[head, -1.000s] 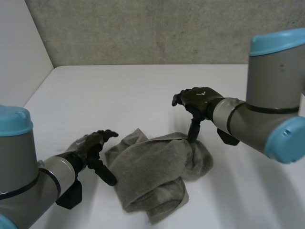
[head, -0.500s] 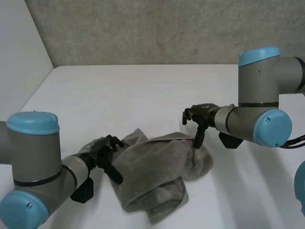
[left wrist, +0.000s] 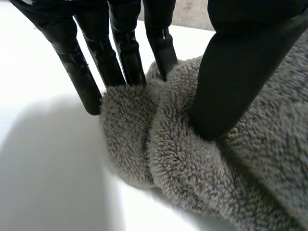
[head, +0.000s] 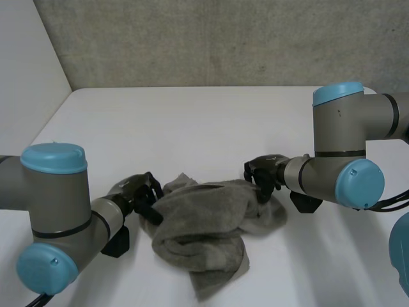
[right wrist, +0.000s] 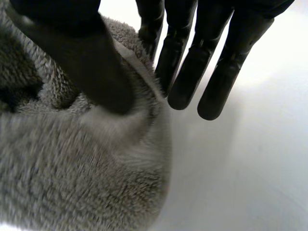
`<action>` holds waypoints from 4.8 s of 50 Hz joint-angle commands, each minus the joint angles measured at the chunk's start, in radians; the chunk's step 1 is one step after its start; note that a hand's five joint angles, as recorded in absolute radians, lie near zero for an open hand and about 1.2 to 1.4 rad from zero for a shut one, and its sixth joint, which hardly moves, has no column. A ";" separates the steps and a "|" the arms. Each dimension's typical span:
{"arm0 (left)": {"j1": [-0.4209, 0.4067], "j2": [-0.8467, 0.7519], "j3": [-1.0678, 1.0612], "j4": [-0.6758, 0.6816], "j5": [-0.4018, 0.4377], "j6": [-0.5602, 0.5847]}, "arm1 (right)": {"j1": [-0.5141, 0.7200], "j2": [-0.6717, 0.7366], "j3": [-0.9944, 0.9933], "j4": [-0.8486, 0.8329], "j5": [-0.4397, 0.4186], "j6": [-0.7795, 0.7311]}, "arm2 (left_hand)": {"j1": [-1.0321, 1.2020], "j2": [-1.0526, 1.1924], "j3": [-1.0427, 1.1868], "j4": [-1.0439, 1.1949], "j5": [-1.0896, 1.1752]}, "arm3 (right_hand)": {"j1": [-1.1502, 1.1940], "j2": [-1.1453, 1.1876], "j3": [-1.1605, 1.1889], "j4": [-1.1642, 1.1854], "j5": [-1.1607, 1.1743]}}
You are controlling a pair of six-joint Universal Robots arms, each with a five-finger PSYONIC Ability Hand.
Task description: Fold the towel.
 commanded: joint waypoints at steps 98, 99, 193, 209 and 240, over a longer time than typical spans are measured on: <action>-0.134 -0.360 0.460 0.234 -0.028 0.385 | -0.140 -0.694 1.080 -0.785 -0.013 -0.365 | -0.722 -0.726 -0.719 -0.725 -0.709 | 0.213 0.201 0.228 0.224 0.224; -0.134 -0.373 0.475 0.234 -0.036 0.385 | -0.140 -0.694 1.079 -0.785 -0.013 -0.365 | -0.710 -0.714 -0.707 -0.713 -0.697 | 0.213 0.201 0.228 0.224 0.224; 0.006 -0.482 0.648 0.168 -0.327 0.493 | -0.186 -0.763 1.041 -0.774 -0.004 -0.340 | -0.710 -0.714 -0.707 -0.713 -0.697 | 0.213 0.201 0.228 0.224 0.224; -0.013 -0.062 0.259 0.170 -0.252 0.458 | -0.102 -0.806 0.832 -0.632 0.013 -0.260 | -0.722 -0.726 -0.719 -0.725 -0.709 | 0.213 0.201 0.228 0.224 0.224; -0.060 0.094 -0.045 0.179 0.174 0.367 | 0.015 -0.776 0.671 -0.586 0.171 -0.248 | -0.698 -0.703 -0.695 -0.701 -0.685 | 0.213 0.201 0.228 0.224 0.224</action>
